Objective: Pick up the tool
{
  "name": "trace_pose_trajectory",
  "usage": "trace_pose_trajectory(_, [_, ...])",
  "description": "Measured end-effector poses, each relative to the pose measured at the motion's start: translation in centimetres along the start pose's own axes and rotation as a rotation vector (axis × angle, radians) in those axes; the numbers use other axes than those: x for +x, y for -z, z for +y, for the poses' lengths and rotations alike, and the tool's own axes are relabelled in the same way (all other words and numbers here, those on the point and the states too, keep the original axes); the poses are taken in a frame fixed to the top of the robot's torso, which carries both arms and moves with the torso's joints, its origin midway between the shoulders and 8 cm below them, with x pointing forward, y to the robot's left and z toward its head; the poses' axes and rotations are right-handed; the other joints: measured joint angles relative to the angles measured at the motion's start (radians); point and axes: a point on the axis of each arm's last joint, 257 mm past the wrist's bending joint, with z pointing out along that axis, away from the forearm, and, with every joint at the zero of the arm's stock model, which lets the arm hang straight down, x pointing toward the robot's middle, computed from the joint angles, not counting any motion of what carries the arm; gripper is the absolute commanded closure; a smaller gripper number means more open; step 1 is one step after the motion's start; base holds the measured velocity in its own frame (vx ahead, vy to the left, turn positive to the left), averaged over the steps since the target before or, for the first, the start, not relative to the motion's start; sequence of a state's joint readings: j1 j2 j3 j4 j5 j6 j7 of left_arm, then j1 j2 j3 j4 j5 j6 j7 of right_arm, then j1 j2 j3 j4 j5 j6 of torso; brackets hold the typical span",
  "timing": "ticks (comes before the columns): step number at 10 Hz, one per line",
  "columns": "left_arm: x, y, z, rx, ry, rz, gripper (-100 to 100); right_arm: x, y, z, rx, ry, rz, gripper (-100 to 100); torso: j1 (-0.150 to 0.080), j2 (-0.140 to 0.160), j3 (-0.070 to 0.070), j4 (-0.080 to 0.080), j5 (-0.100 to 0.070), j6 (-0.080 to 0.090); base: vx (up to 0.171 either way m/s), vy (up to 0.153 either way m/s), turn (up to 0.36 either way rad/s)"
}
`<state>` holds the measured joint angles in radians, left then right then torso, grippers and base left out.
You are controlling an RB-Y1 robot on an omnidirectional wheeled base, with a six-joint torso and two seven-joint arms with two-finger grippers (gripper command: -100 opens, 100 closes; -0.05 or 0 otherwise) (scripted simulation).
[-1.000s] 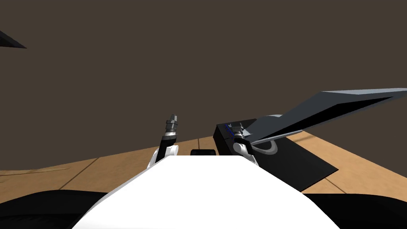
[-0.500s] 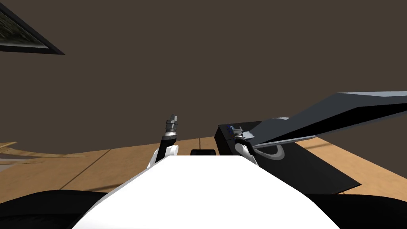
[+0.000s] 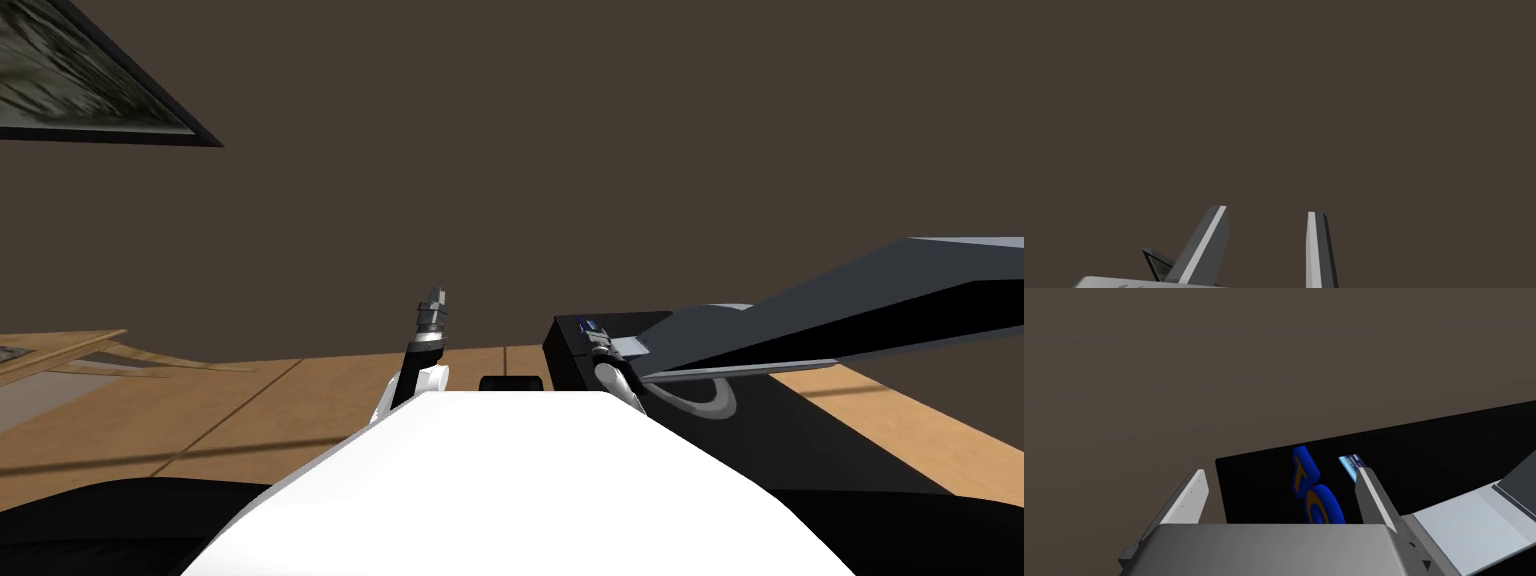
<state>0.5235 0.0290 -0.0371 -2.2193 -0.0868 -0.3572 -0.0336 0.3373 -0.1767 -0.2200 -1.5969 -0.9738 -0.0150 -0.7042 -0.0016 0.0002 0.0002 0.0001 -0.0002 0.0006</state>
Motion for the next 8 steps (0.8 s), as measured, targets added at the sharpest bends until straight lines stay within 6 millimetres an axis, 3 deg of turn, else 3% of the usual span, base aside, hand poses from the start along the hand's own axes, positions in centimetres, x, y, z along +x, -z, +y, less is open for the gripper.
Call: trace_pose_trajectory(8, [0.0, 0.0, 0.0, 0.0, 0.0, 0.0, 0, -9.9, 1.1, 1.0, -0.014, -0.383, -0.228, -100, 0.0, 0.0, 0.0, 0.0, 0.0, 0.0, -0.005, -0.009, 0.104])
